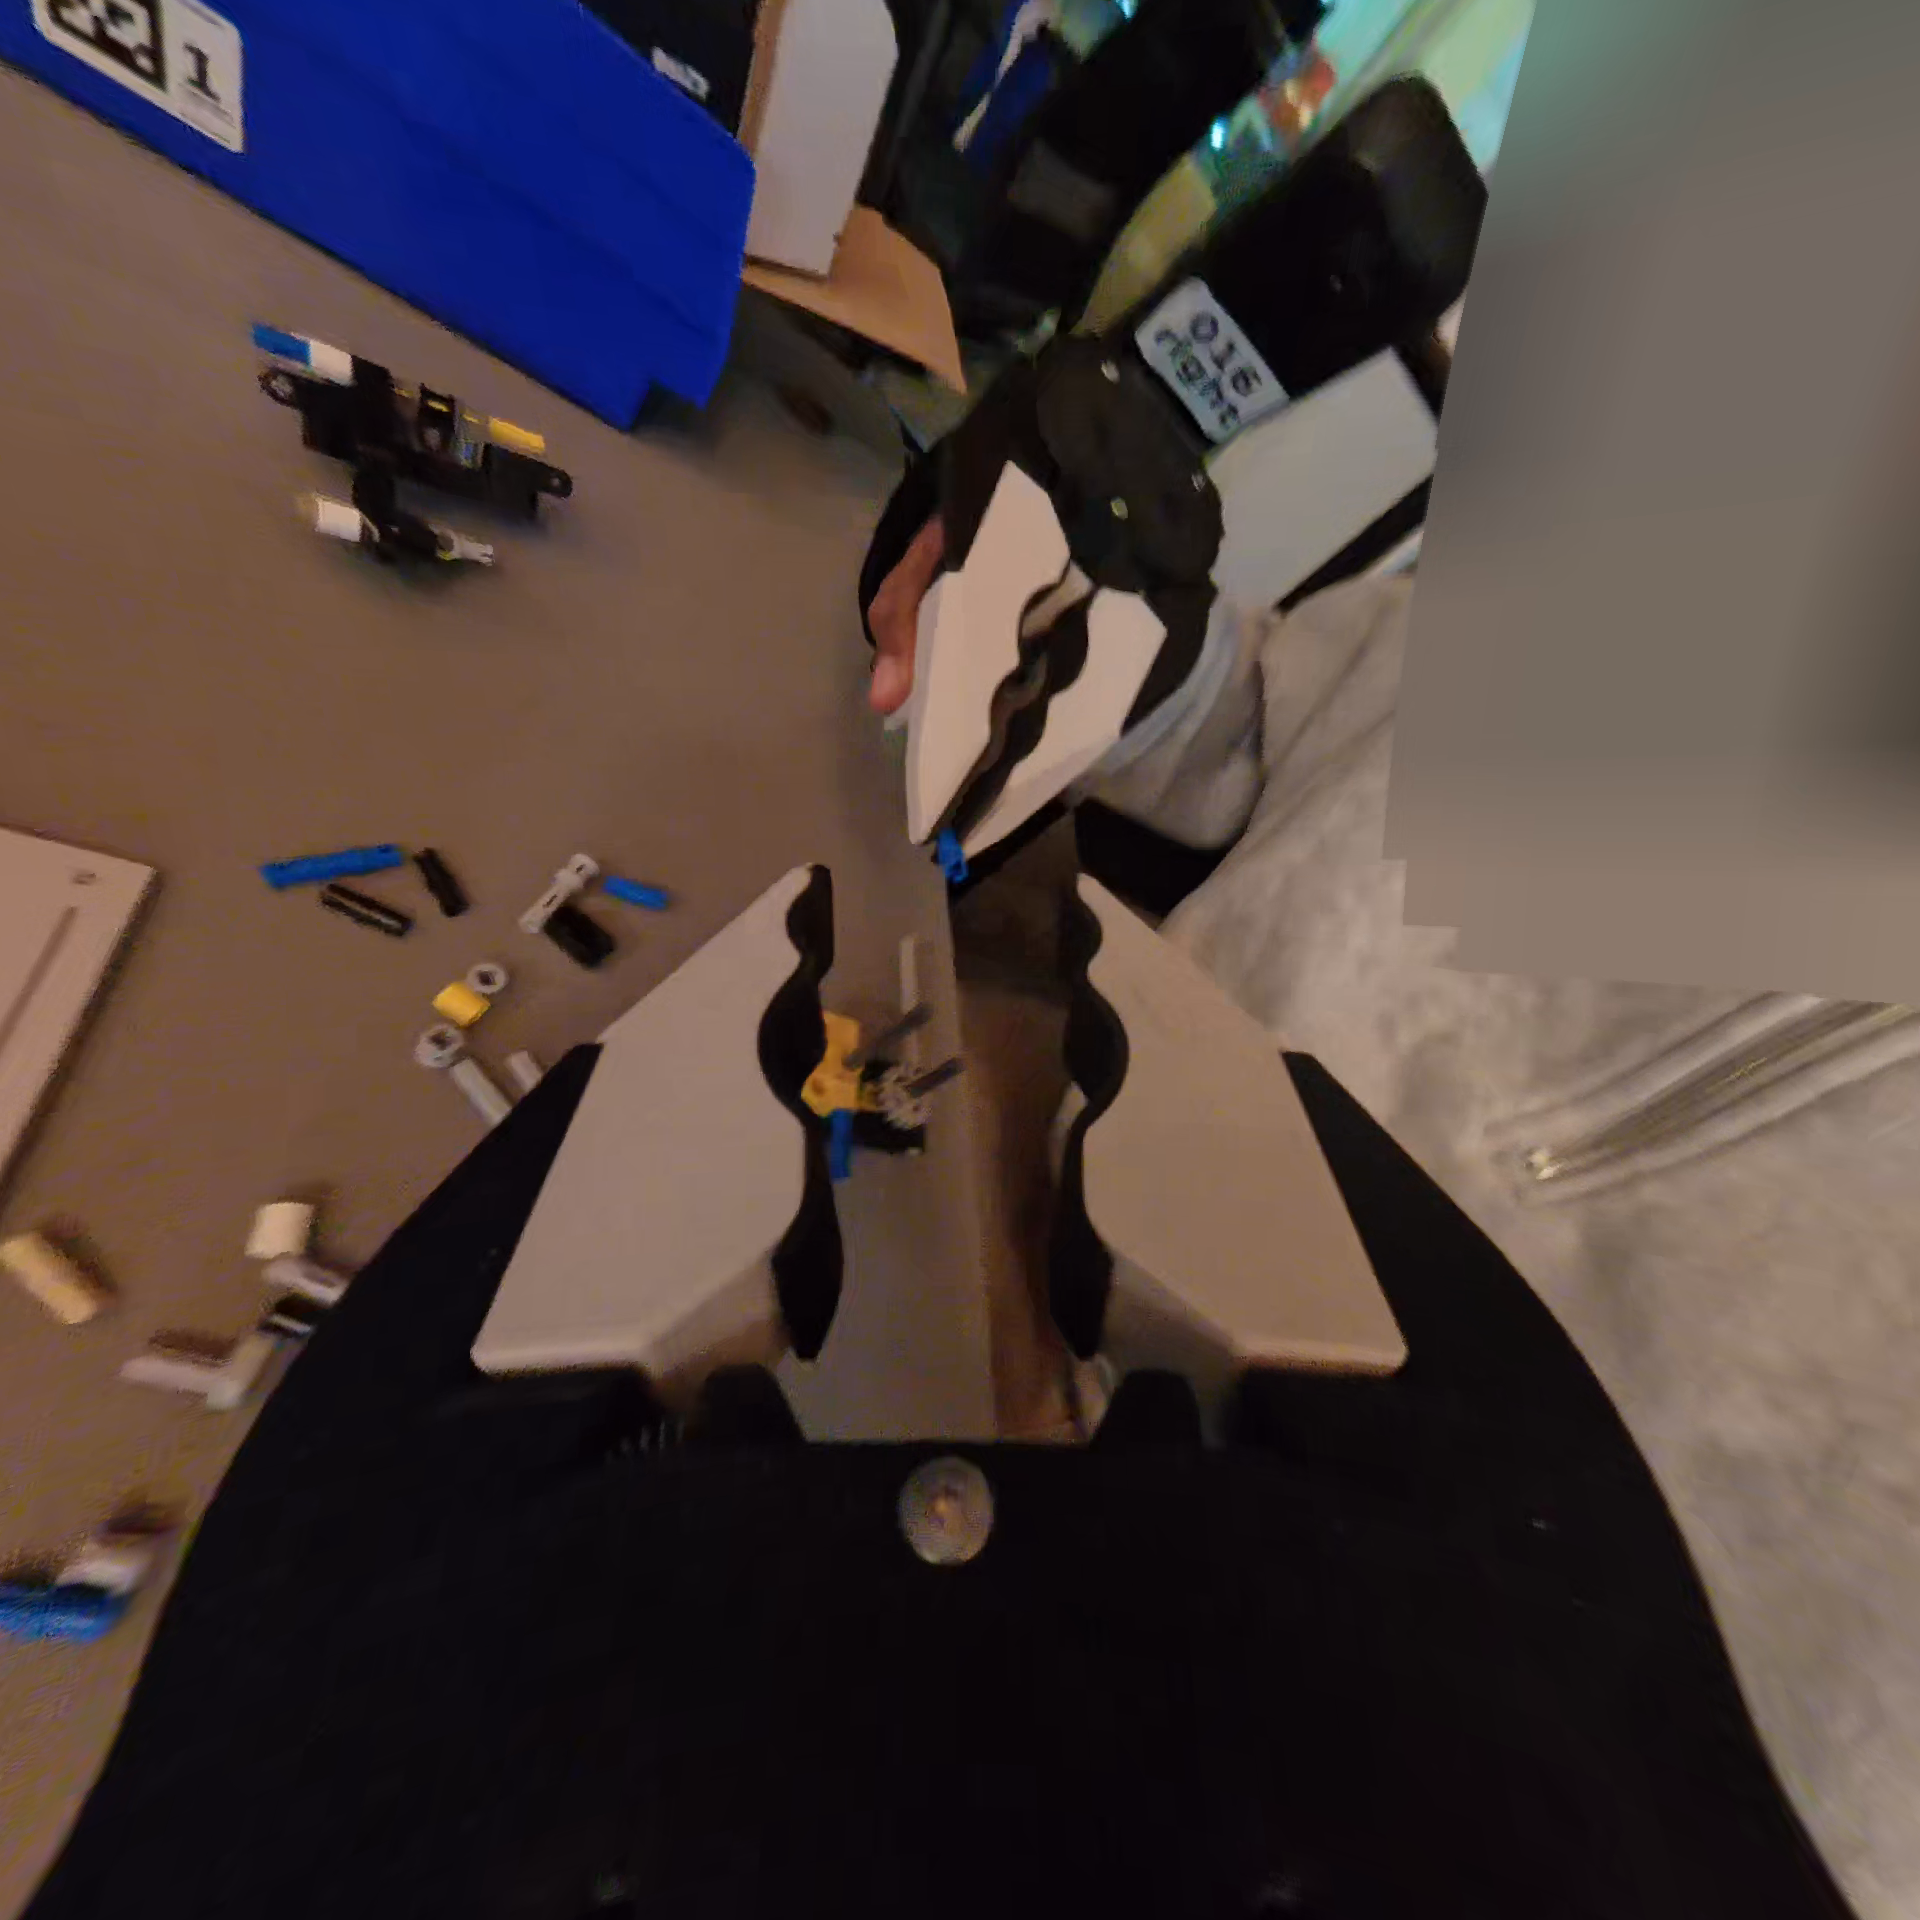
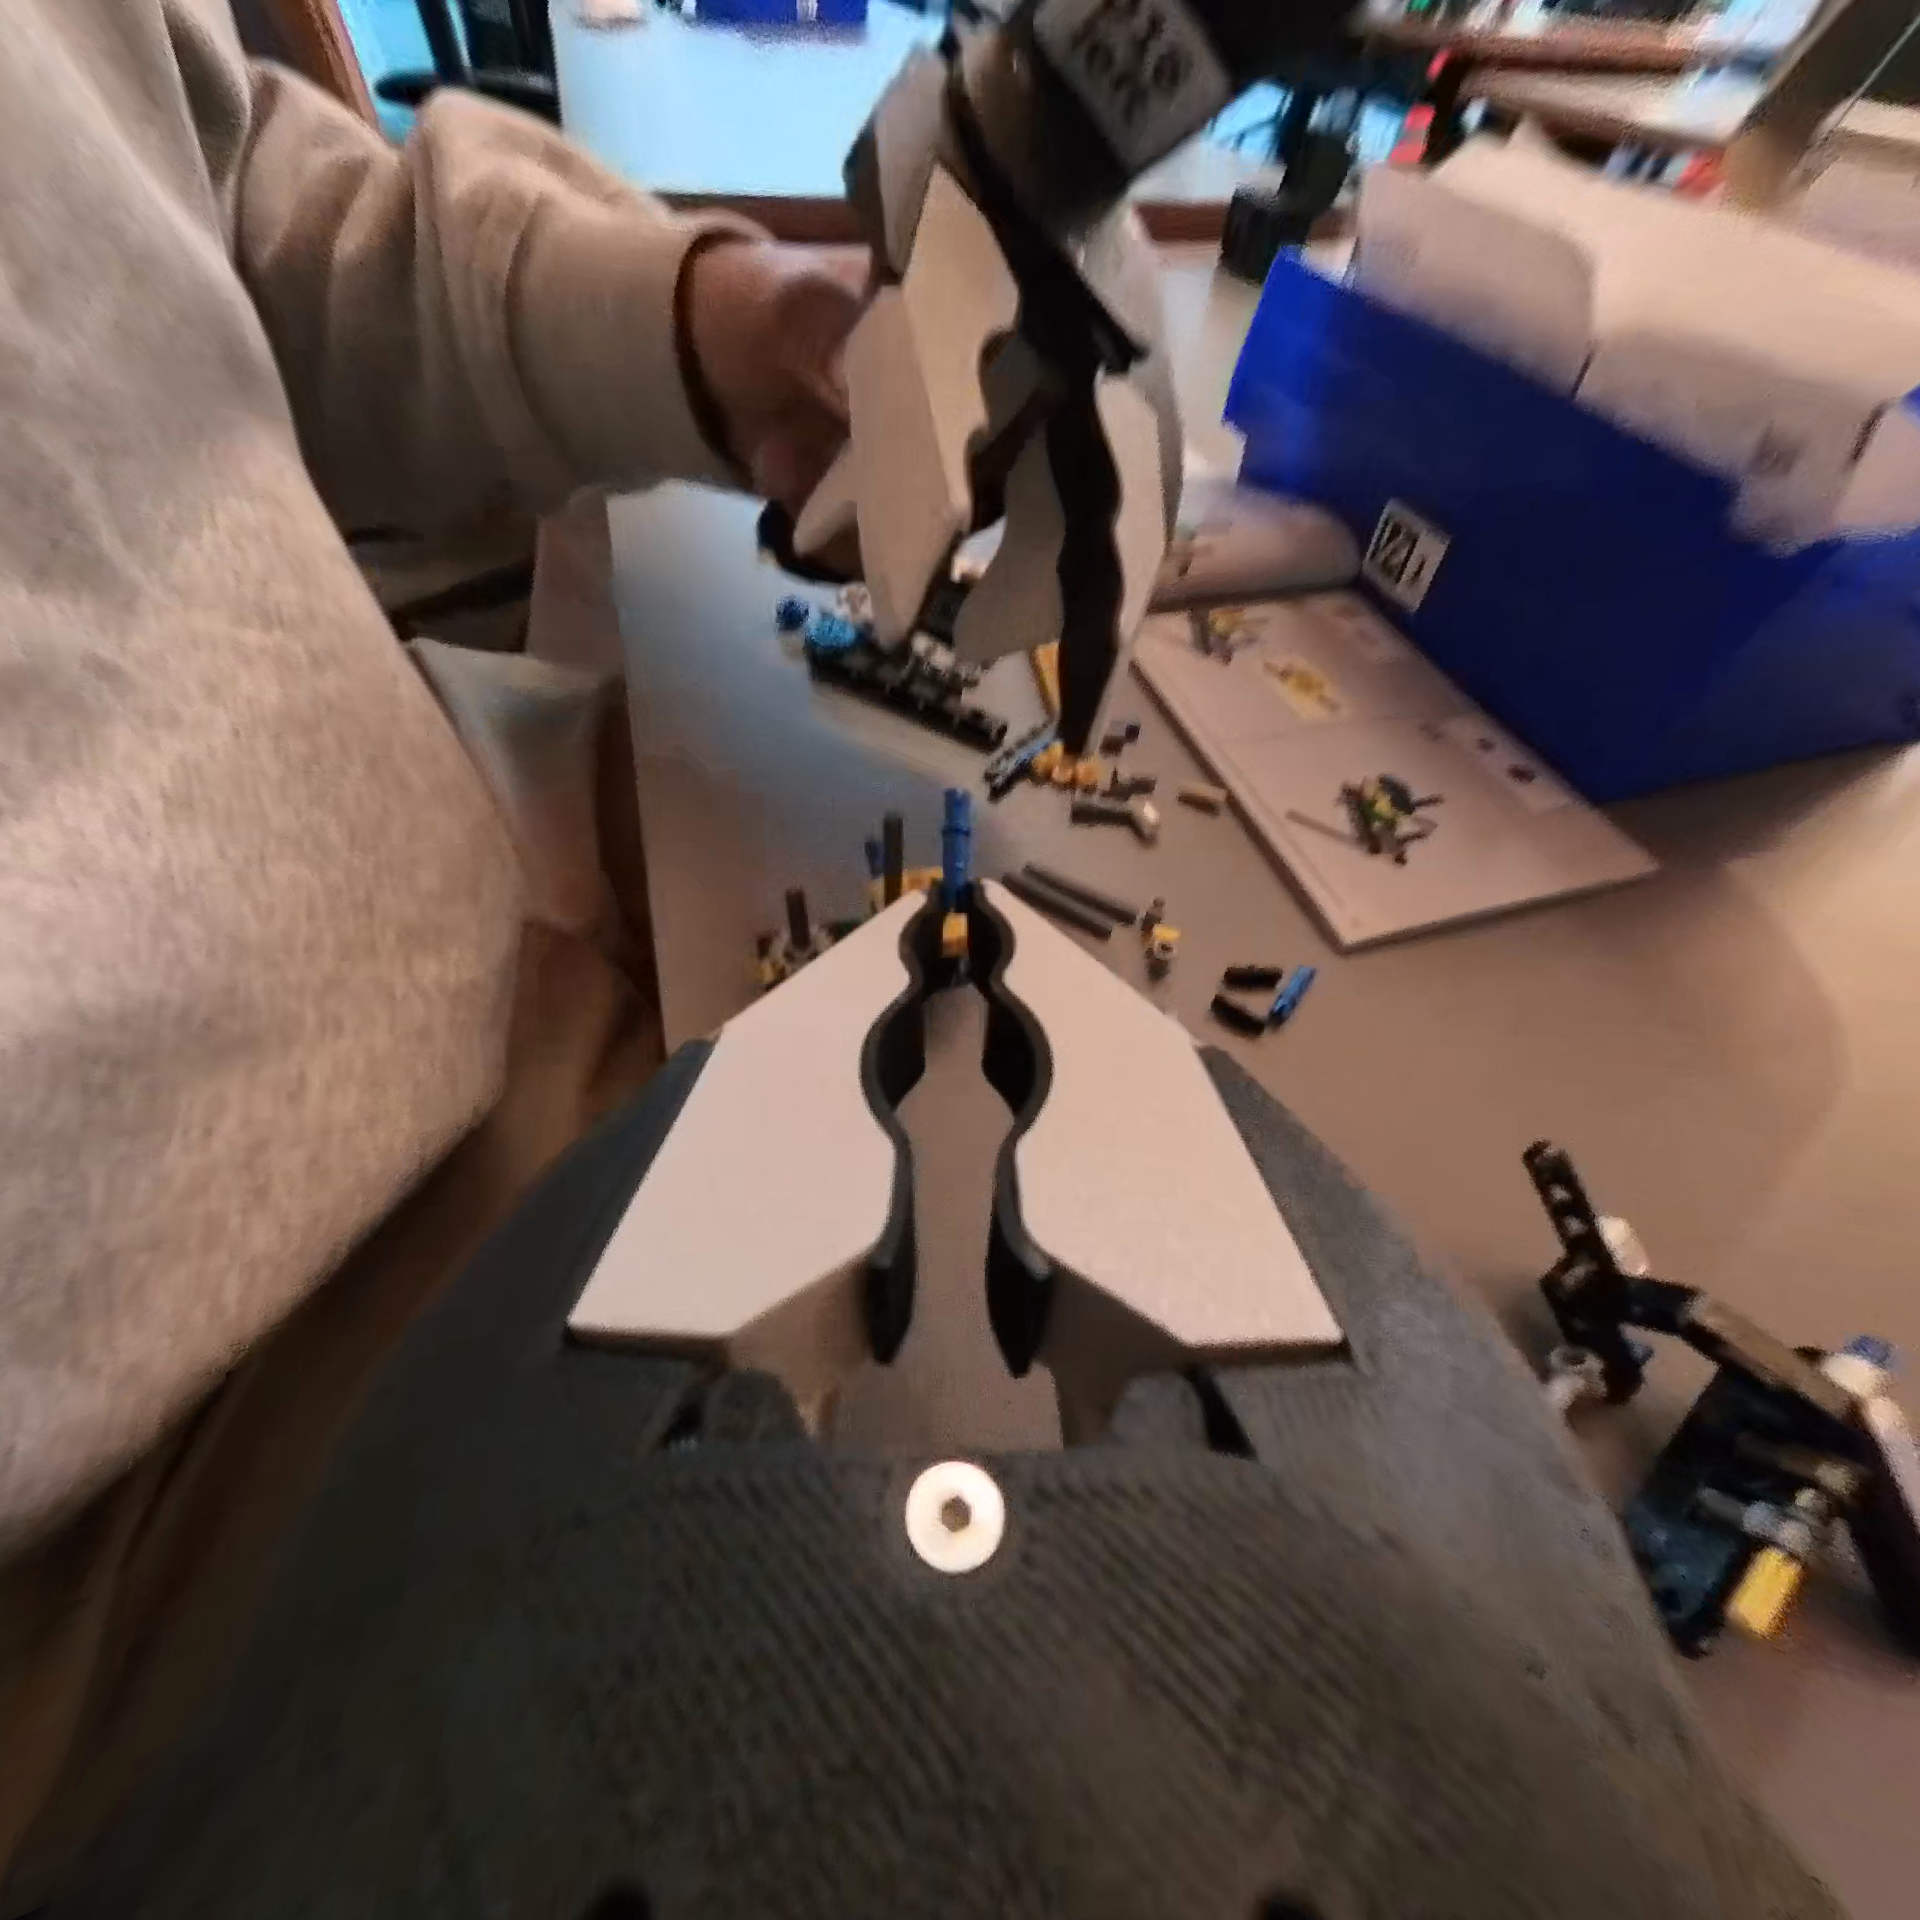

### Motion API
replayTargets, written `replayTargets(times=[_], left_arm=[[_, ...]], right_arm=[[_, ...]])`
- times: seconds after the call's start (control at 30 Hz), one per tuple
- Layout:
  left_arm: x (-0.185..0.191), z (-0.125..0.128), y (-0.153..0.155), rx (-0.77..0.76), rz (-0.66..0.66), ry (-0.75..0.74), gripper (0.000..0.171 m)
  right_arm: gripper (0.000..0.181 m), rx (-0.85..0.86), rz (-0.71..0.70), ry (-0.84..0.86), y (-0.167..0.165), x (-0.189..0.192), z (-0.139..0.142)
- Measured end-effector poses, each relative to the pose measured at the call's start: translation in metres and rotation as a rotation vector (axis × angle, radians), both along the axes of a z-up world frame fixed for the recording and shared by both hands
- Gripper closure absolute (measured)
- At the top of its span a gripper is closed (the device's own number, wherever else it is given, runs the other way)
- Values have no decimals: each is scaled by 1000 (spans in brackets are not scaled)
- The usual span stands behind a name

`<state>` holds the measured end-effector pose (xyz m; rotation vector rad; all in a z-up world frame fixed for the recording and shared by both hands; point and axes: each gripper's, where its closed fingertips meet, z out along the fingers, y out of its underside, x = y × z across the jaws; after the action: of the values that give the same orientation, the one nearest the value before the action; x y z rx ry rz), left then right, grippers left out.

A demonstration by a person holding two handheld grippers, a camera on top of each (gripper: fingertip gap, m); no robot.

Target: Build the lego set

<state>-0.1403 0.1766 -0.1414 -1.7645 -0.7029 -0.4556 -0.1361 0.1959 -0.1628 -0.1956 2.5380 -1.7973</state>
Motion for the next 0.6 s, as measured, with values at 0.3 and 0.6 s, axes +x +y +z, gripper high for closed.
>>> replayTargets(times=[0.3,0.6], left_arm=[[12,19,18,170,24,-153,154],[12,16,19,171,53,-187,170]], right_arm=[[178,-87,-66,156,-4,2,31],[178,-93,-65,194,-3,4,30]])
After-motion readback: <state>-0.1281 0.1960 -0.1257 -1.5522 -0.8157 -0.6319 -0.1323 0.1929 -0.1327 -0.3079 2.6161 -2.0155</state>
